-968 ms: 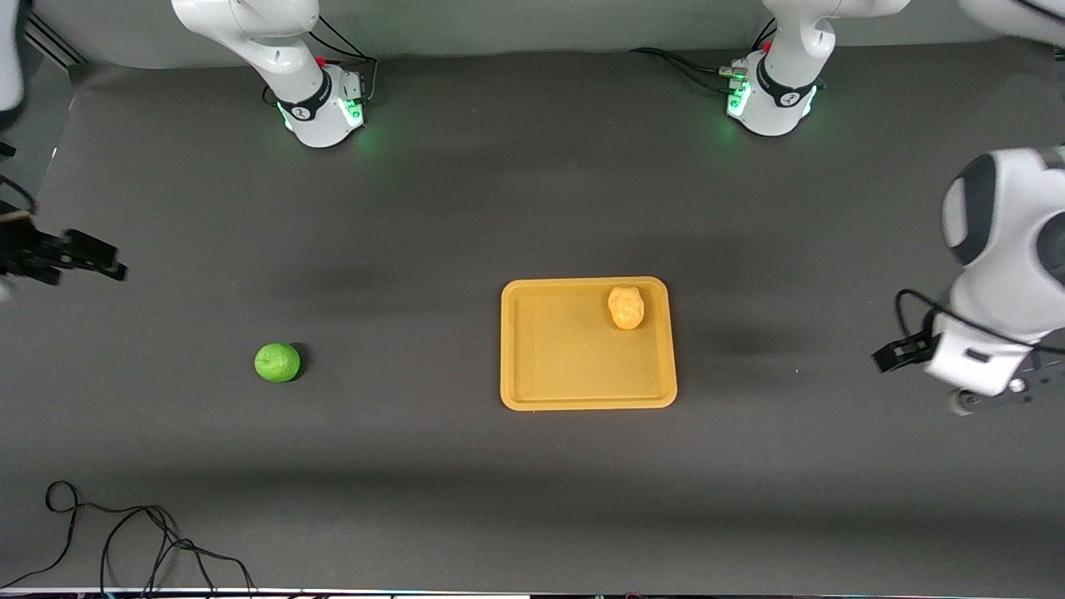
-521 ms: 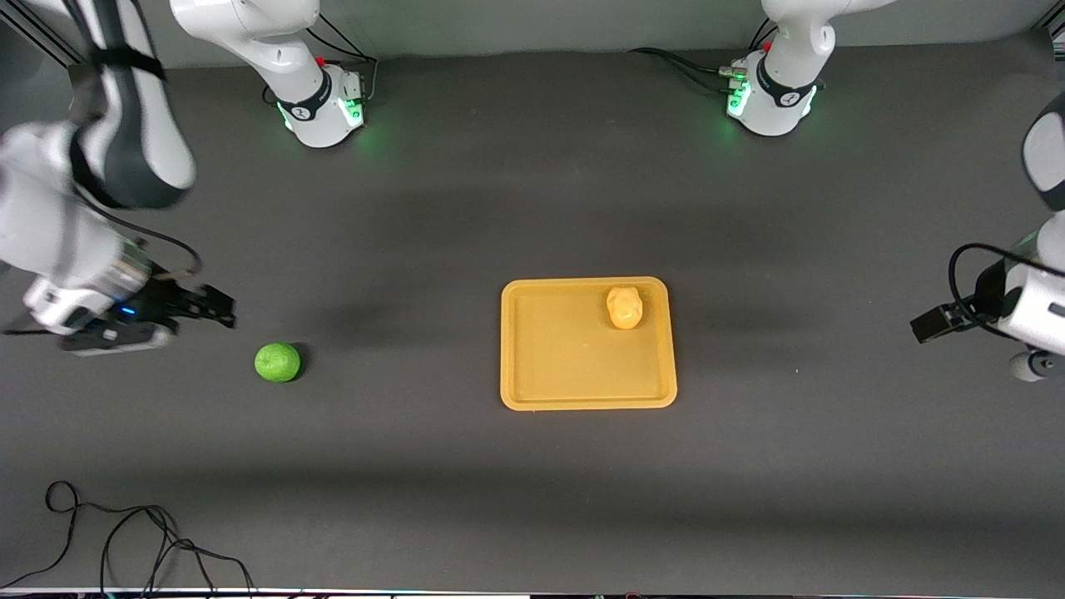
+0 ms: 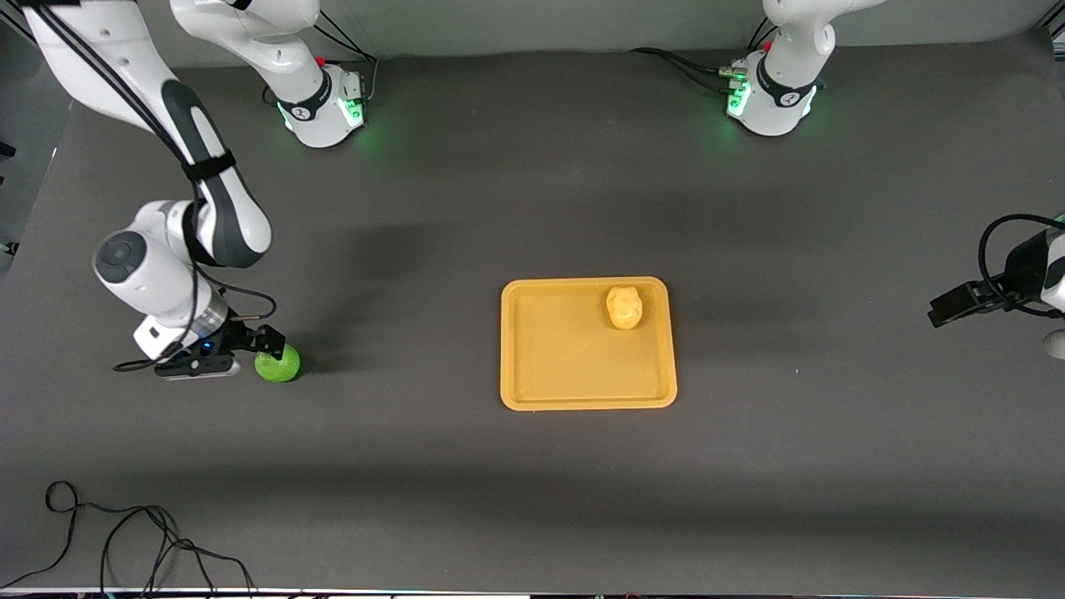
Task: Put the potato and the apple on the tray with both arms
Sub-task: 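Retract the left gripper while the right gripper reaches the green apple, then close the right gripper on the green apple and lift it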
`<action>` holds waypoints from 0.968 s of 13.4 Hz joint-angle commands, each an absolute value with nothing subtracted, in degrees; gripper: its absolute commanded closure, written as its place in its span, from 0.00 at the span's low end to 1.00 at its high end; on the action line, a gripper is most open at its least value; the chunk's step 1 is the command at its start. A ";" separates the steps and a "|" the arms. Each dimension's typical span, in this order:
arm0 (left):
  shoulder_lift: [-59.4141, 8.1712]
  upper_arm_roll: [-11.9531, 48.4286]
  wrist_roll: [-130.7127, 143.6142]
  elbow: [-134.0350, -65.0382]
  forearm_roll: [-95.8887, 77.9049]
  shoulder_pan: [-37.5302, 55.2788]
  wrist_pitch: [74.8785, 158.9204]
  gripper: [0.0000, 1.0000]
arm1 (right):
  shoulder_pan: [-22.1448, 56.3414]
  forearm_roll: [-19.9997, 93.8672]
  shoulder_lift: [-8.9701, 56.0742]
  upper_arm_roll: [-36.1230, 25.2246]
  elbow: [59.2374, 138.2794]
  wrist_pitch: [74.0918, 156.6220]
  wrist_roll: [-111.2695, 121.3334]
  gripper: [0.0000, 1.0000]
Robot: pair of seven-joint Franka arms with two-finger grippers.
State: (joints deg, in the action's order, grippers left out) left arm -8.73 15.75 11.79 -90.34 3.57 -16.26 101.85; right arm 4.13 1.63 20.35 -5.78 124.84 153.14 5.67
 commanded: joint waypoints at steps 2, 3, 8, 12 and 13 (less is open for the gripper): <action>-7.38 16.26 8.97 -89.91 2.90 -16.44 99.49 0.00 | 4.22 2.46 24.69 -5.71 124.28 155.91 4.83 0.00; -7.30 16.26 8.96 -89.83 2.90 -16.44 99.49 0.00 | 4.13 2.46 25.48 -5.71 124.10 156.00 4.83 0.00; -7.47 16.52 8.88 -89.74 2.81 -15.65 99.40 0.00 | 4.22 2.37 25.40 -5.71 123.14 155.13 5.54 0.62; -7.82 17.92 8.88 -89.74 2.81 -15.29 99.58 0.00 | 4.66 2.37 16.82 -5.80 114.65 135.87 5.45 0.62; -7.91 18.10 8.88 -89.74 2.81 -14.86 99.75 0.00 | 4.66 2.29 14.61 -5.80 110.61 128.66 5.45 0.62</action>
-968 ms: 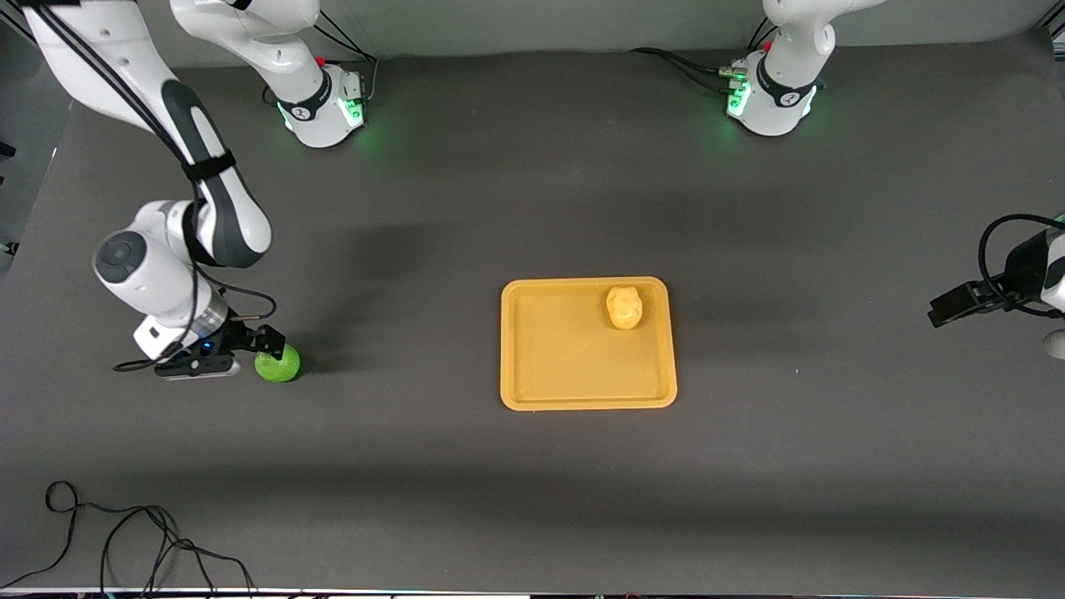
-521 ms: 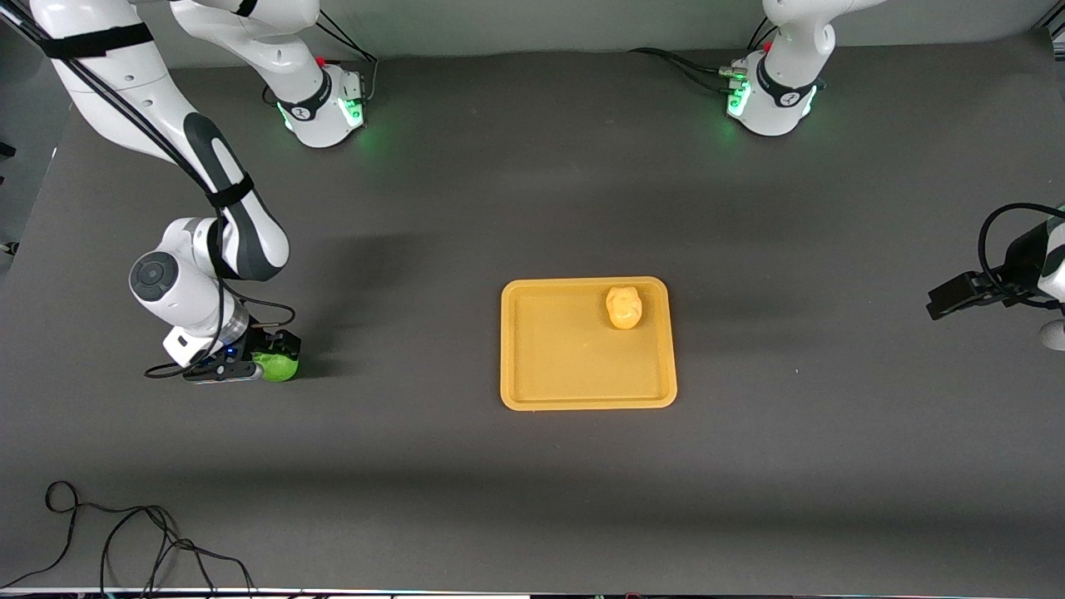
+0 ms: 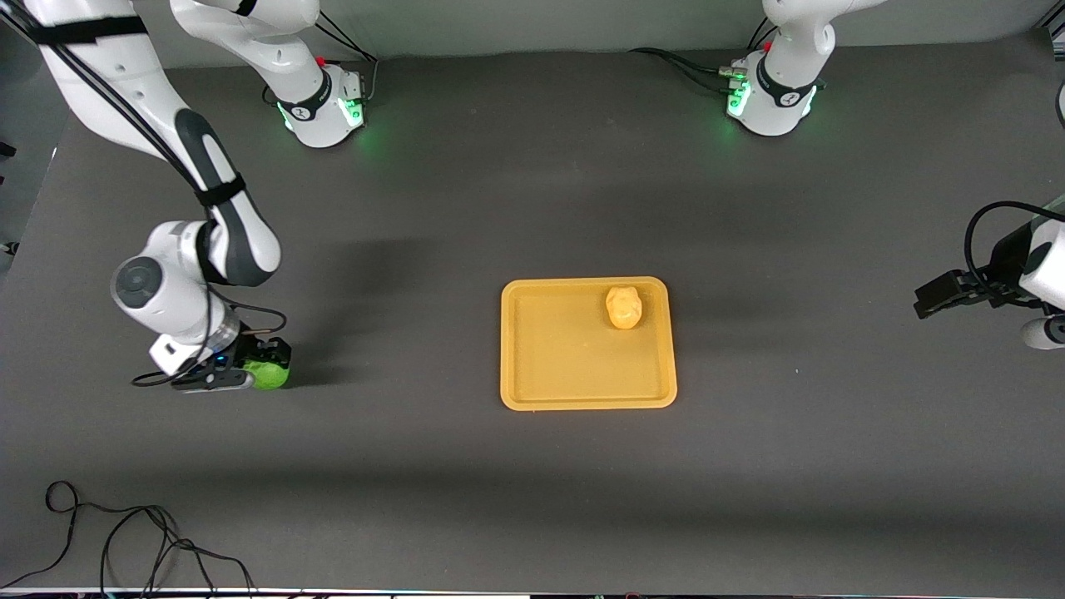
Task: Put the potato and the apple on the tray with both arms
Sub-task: 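Close the right gripper on the green apple and lift it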
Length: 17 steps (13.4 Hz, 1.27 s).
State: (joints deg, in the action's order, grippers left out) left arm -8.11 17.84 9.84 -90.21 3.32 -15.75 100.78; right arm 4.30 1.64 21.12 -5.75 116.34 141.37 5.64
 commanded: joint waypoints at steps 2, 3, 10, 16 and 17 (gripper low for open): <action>-7.74 18.37 9.93 -89.47 1.85 -14.59 97.92 0.00 | 4.66 1.85 12.49 -5.80 101.82 116.08 5.36 0.62; -7.82 18.28 9.67 -88.08 0.80 -15.11 96.69 0.00 | 4.75 1.67 12.48 -5.63 96.64 110.36 5.19 0.62; -8.96 18.37 8.35 -86.14 4.39 -13.18 94.57 0.00 | 26.32 -0.08 17.21 -5.27 80.44 101.78 -18.91 0.63; -9.67 17.93 -8.76 -85.96 4.40 -15.63 94.92 0.11 | 45.51 -0.79 36.52 -5.27 60.95 101.78 -49.37 0.65; -9.58 17.93 -8.88 -85.87 3.09 -16.17 94.92 0.05 | 46.48 -0.88 40.13 -5.27 58.30 102.04 -50.09 0.65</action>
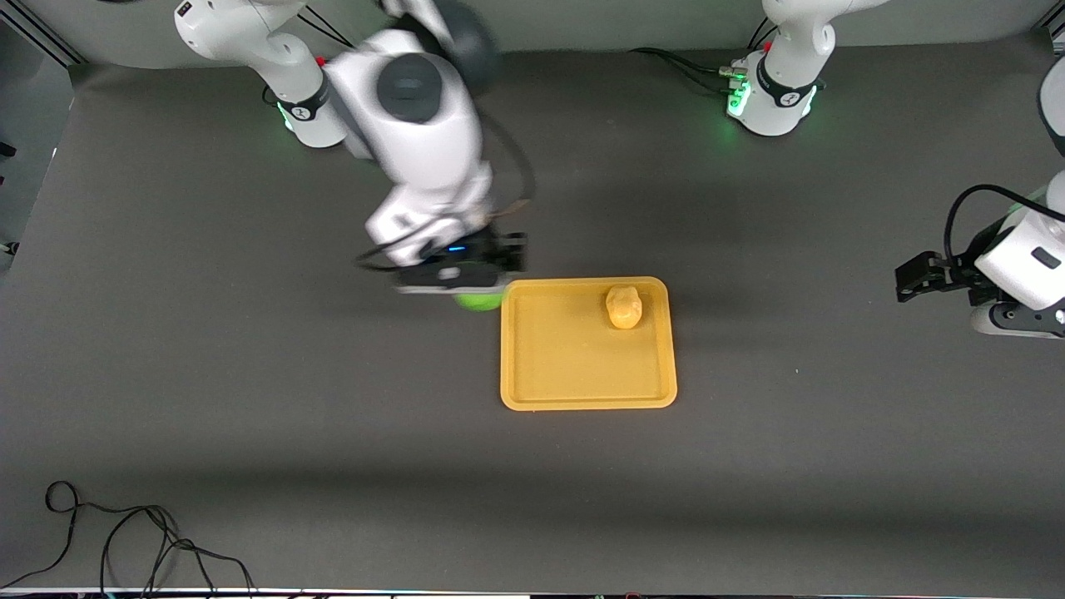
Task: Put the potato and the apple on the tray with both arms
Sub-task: 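Carry the apple with the right gripper over the tray and lower it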
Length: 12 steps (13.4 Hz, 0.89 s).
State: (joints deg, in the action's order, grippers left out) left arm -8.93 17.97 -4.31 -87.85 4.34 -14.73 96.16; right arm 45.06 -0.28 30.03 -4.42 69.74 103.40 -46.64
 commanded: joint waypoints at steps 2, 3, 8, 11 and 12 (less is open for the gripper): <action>-9.67 17.93 -8.71 -85.08 2.29 -16.08 94.83 0.02 | 46.76 -0.79 45.07 -5.27 56.87 105.18 -50.19 0.65; -9.58 17.93 -8.01 -85.17 2.20 -16.08 94.49 0.01 | 46.76 -0.79 46.74 -5.19 56.95 108.16 -50.10 0.65; -8.96 18.11 -4.56 -84.82 2.63 -15.82 94.31 0.01 | 47.72 -0.79 56.32 -5.10 56.69 117.94 -50.54 0.66; -9.14 18.11 -7.19 -84.29 3.25 -15.73 94.48 0.01 | 49.22 -0.88 59.41 -5.19 56.78 120.49 -50.54 0.66; -9.05 18.11 -7.90 -84.20 3.25 -15.47 94.40 0.01 | 49.13 -0.88 60.20 -5.19 56.78 121.46 -50.54 0.66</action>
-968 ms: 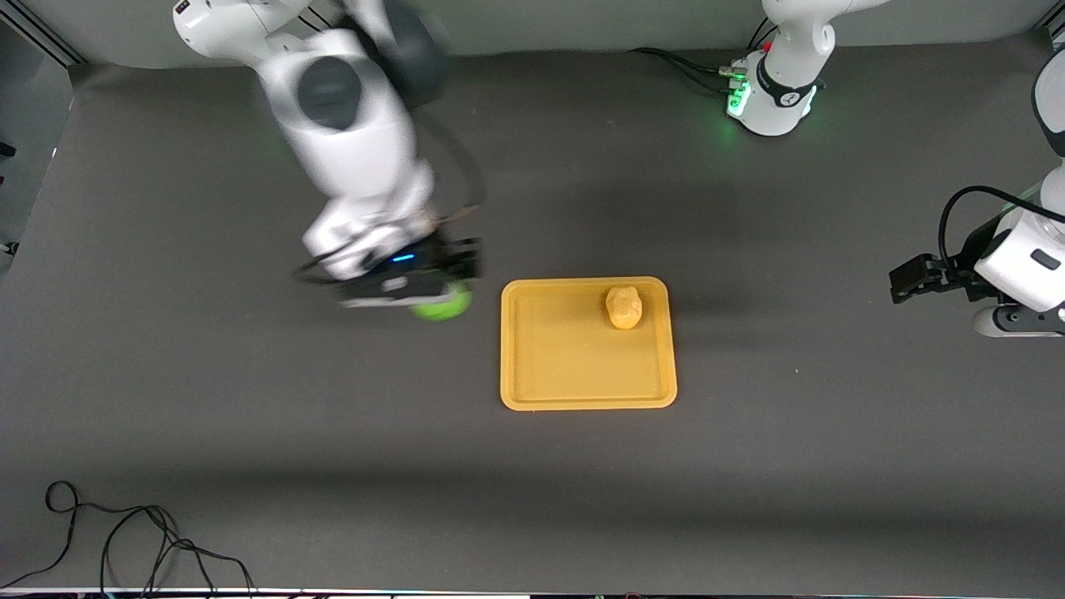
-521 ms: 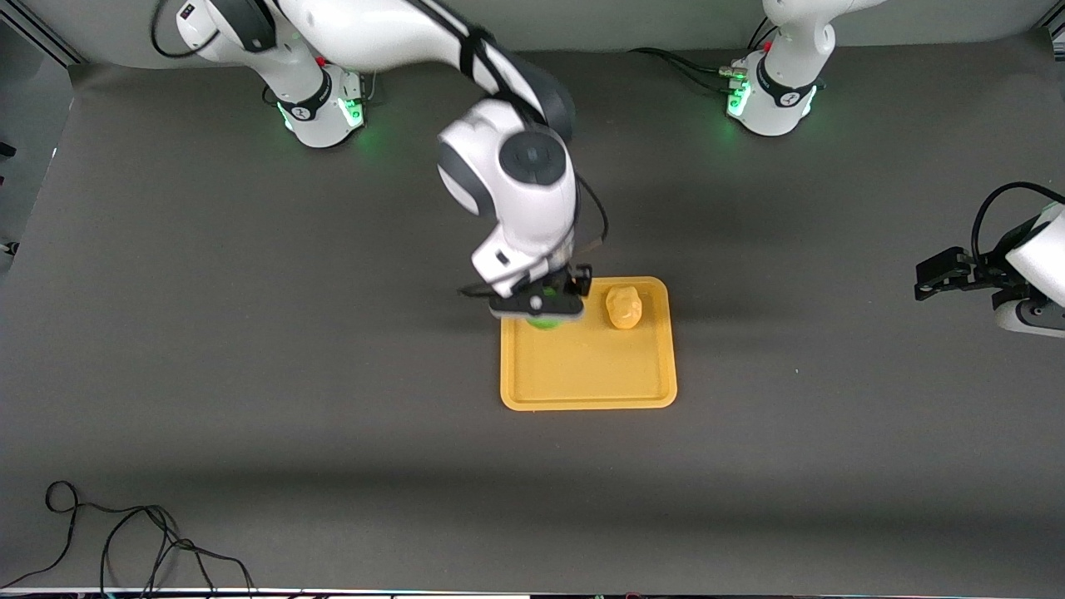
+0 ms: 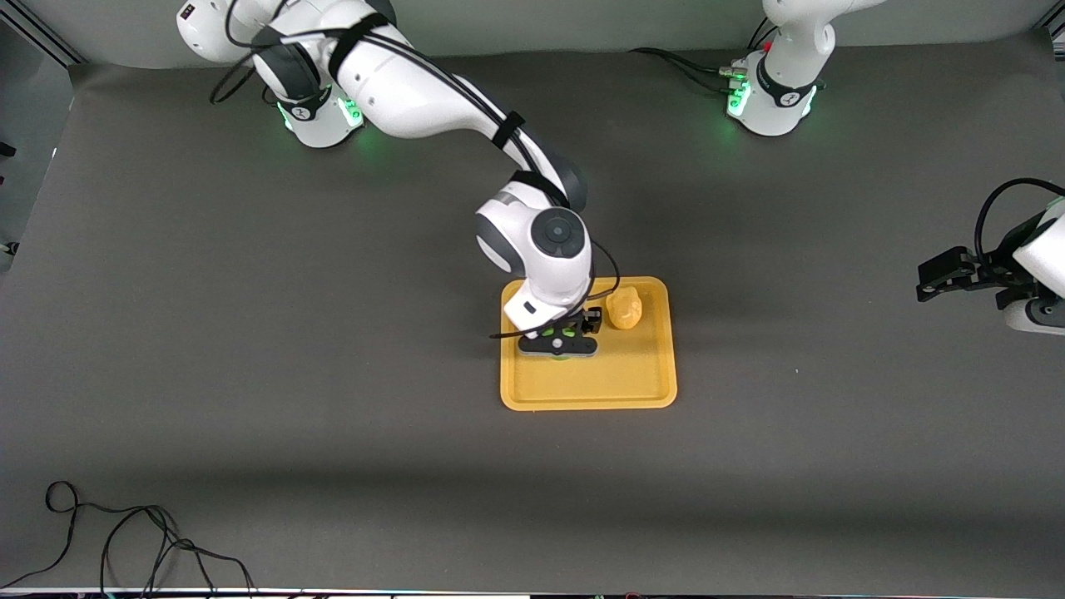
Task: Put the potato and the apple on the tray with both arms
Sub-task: 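Carry the apple with the right gripper over the tray and lower it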
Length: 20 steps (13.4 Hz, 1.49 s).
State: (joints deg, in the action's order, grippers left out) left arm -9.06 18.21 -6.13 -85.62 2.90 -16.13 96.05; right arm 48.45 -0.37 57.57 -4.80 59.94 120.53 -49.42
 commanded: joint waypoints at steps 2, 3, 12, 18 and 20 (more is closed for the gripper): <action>-9.05 18.19 -6.95 -84.20 3.25 -15.38 94.31 0.01 | 49.91 -0.88 61.52 -5.19 56.78 123.13 -51.32 0.66; -9.14 18.11 -6.94 -84.29 3.43 -15.38 94.39 0.01 | 50.18 -0.88 61.61 -5.19 56.78 123.31 -51.68 0.66; -9.05 18.19 -0.18 -83.41 4.31 -15.38 94.13 0.02 | 50.19 -1.76 62.67 -5.80 57.04 124.36 -51.68 0.66; -8.70 18.11 0.27 -83.50 4.48 -15.29 93.61 0.02 | 49.39 -1.76 62.67 -6.68 56.69 126.30 -51.68 0.66; -7.82 18.02 -2.62 -84.11 3.96 -15.29 93.86 0.02 | 49.39 -1.67 62.67 -6.59 56.78 127.79 -51.68 0.66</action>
